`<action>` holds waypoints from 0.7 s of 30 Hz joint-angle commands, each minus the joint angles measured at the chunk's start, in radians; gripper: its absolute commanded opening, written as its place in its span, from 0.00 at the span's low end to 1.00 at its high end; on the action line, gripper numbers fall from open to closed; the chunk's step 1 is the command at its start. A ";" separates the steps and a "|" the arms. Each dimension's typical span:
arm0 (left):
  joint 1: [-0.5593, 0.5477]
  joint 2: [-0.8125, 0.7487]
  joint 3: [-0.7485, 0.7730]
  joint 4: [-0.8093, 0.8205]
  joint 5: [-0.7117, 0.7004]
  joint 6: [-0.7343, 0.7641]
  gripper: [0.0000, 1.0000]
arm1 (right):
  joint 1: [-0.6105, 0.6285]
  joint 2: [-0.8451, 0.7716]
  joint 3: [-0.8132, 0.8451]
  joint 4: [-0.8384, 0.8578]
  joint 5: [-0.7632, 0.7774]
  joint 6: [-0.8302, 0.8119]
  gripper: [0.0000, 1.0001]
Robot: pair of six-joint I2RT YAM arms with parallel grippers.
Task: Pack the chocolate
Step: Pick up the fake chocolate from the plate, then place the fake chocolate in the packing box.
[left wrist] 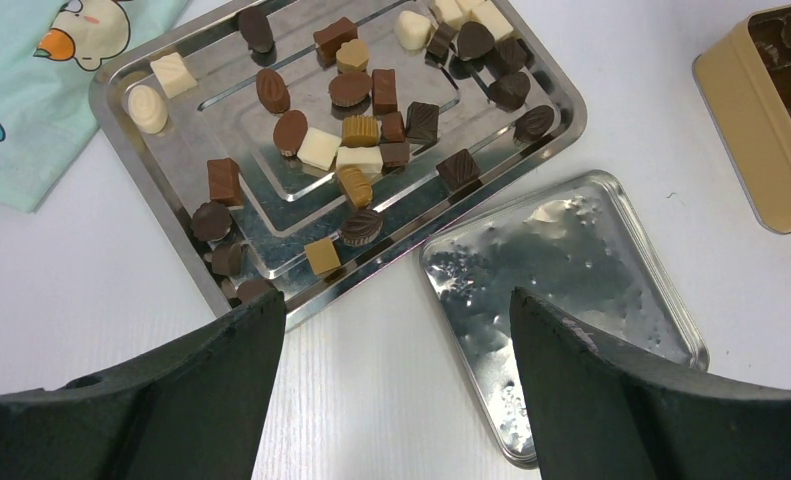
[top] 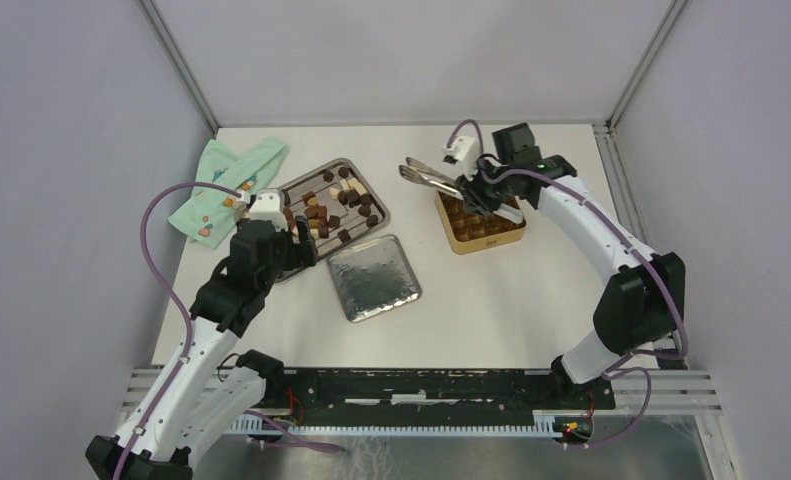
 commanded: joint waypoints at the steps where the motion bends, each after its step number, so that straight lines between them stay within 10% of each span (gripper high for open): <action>1: 0.007 -0.007 0.007 0.044 0.019 0.051 0.88 | -0.129 -0.062 -0.102 0.100 -0.081 0.017 0.17; 21: 0.007 -0.001 0.005 0.048 0.041 0.055 0.88 | -0.242 0.014 -0.223 0.215 -0.005 0.026 0.24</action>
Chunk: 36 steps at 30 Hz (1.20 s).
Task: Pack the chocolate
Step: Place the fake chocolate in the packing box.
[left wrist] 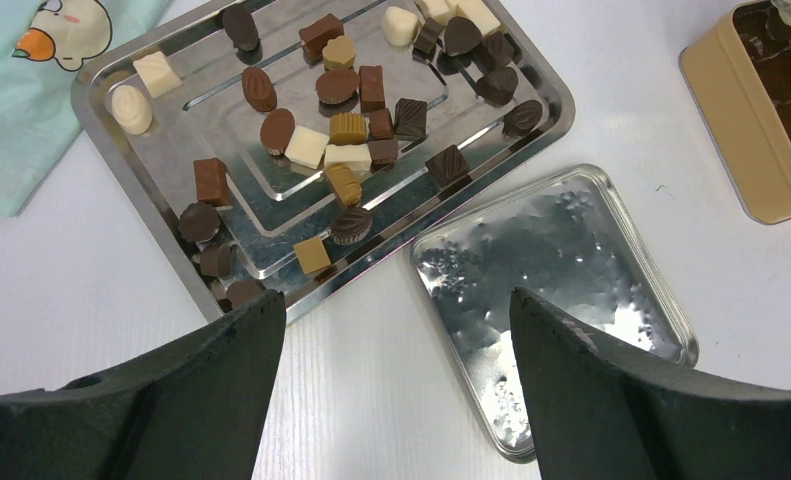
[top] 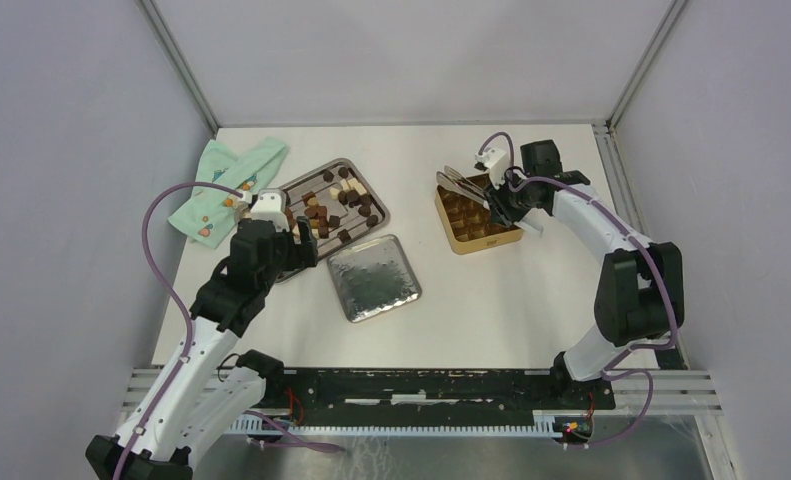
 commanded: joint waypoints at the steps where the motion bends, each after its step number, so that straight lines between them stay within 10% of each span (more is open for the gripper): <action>1: 0.006 -0.003 0.004 0.048 0.017 0.056 0.88 | -0.001 0.009 0.001 0.061 0.023 0.001 0.24; 36: 0.007 -0.004 0.006 0.048 0.021 0.057 0.87 | -0.001 -0.016 0.002 0.046 -0.025 -0.013 0.45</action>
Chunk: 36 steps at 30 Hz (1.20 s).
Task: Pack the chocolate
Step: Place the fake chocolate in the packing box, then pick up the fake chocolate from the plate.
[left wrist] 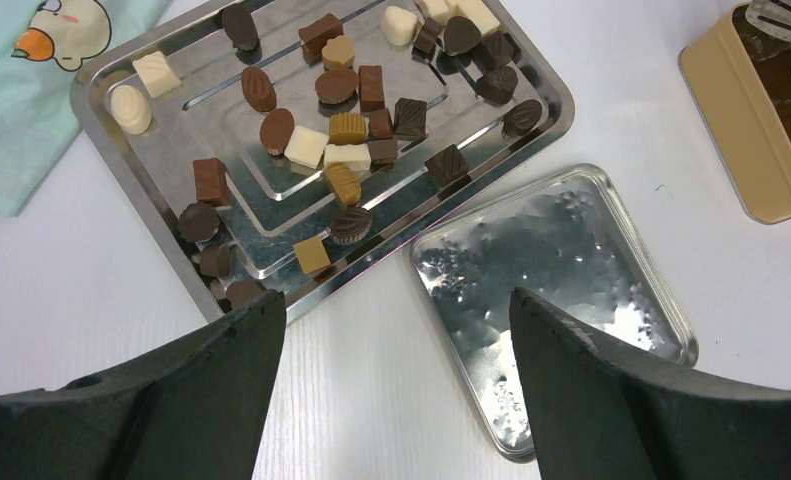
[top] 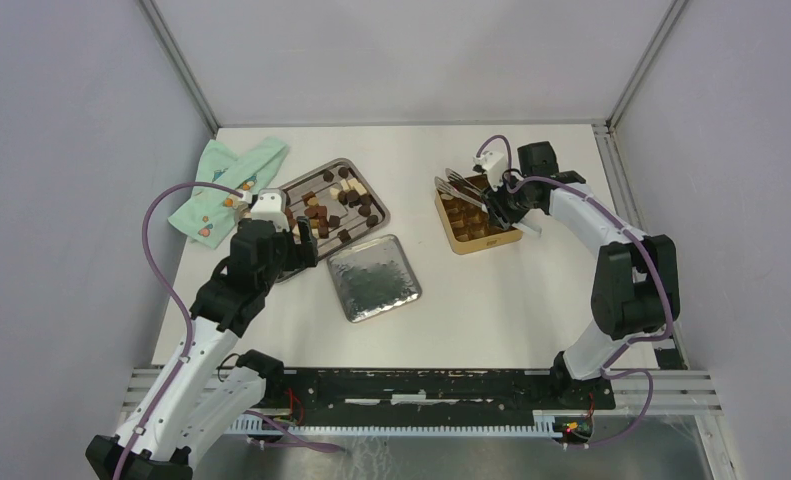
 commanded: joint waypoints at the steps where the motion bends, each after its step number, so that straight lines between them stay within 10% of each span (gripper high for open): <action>1: 0.007 -0.003 0.005 0.047 0.020 0.057 0.87 | 0.000 -0.067 0.003 0.030 -0.052 -0.008 0.45; 17: 0.006 -0.017 0.008 0.047 0.025 0.072 0.88 | 0.170 -0.131 0.036 -0.023 -0.150 -0.119 0.43; 36: 0.008 -0.059 0.007 0.048 0.006 0.076 0.89 | 0.368 0.327 0.524 -0.208 0.153 -0.166 0.41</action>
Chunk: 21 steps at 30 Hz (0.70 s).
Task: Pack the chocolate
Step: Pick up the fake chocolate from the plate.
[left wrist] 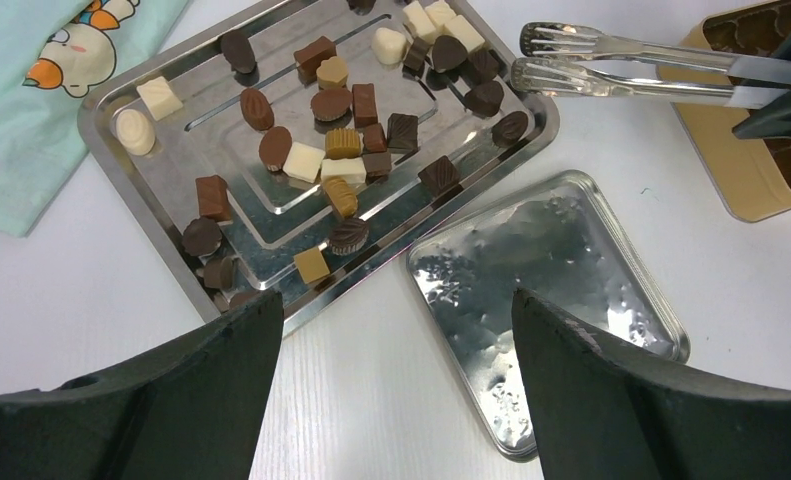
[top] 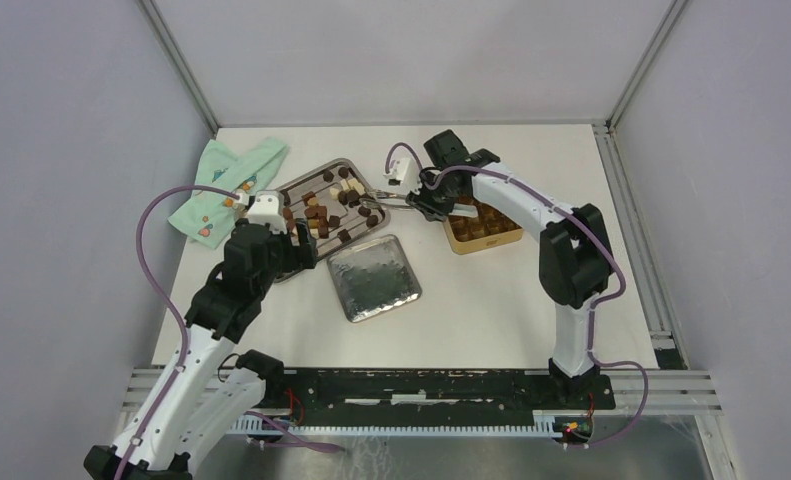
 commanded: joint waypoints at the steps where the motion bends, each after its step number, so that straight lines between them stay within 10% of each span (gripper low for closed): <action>1: 0.007 -0.015 0.007 0.048 -0.011 0.047 0.89 | 0.002 0.053 0.104 -0.031 0.075 -0.010 0.41; 21: 0.008 -0.021 0.005 0.050 -0.004 0.049 0.89 | 0.017 0.073 0.110 -0.039 0.066 -0.001 0.41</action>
